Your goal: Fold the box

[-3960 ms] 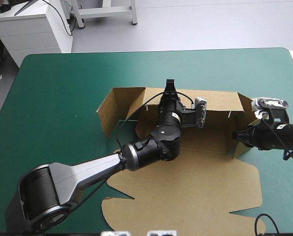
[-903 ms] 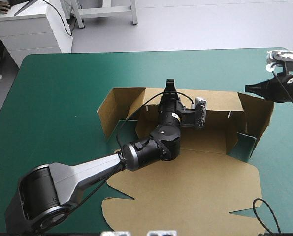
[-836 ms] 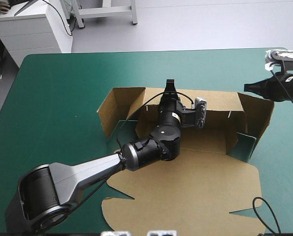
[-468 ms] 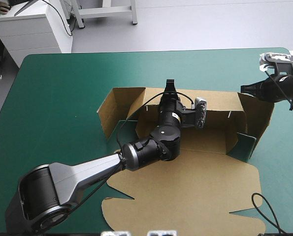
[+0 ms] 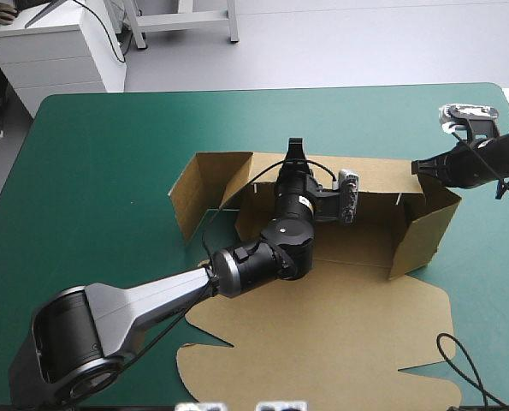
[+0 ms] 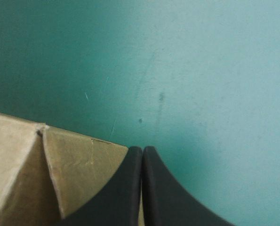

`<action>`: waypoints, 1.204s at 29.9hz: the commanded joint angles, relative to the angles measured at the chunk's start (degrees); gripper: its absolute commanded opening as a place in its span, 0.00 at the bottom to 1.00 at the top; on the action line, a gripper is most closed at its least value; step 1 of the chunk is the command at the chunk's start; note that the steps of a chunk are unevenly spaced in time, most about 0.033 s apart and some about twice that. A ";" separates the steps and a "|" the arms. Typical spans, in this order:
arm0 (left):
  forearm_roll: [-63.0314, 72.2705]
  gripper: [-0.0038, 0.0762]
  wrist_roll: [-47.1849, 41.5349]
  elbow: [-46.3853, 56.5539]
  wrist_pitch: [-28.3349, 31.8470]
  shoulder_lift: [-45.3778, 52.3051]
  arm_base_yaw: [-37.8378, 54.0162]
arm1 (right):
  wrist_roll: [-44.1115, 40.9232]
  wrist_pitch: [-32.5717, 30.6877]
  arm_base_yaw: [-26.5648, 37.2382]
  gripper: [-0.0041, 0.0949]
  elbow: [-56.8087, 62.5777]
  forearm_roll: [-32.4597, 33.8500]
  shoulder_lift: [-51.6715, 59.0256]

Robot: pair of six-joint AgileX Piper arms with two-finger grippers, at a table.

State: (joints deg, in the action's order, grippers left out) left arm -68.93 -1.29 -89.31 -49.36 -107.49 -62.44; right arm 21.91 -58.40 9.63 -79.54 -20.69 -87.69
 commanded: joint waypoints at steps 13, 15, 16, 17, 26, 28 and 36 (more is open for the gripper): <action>3.23 0.04 -1.02 -0.49 0.40 2.25 -0.56 | 9.84 11.50 0.29 0.03 17.08 -12.68 12.66; 3.23 0.04 -1.02 -0.49 0.26 2.25 -0.56 | 9.94 11.88 0.29 0.03 17.80 -12.92 13.64; 3.23 0.04 -1.02 -0.49 0.16 2.25 -0.56 | 9.94 11.88 0.29 0.03 18.12 -13.07 14.23; 3.23 0.04 -1.02 -0.49 0.17 2.25 -0.56 | 10.08 11.88 0.29 0.03 18.58 -13.07 14.84; 3.23 0.04 -1.02 -0.49 0.17 2.25 -0.56 | 13.44 14.97 0.29 0.03 24.41 -13.17 20.11; 3.23 0.04 -1.02 -0.49 0.17 2.25 -0.56 | 14.60 16.88 0.29 0.03 26.31 -13.29 21.40; 3.23 0.04 -0.90 -0.49 0.17 2.25 -0.56 | 20.24 15.95 0.29 0.08 28.79 -12.59 23.46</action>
State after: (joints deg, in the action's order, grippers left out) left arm -68.93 -1.15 -89.31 -49.54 -107.49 -62.44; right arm 39.40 -43.33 9.63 -49.40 -32.06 -65.64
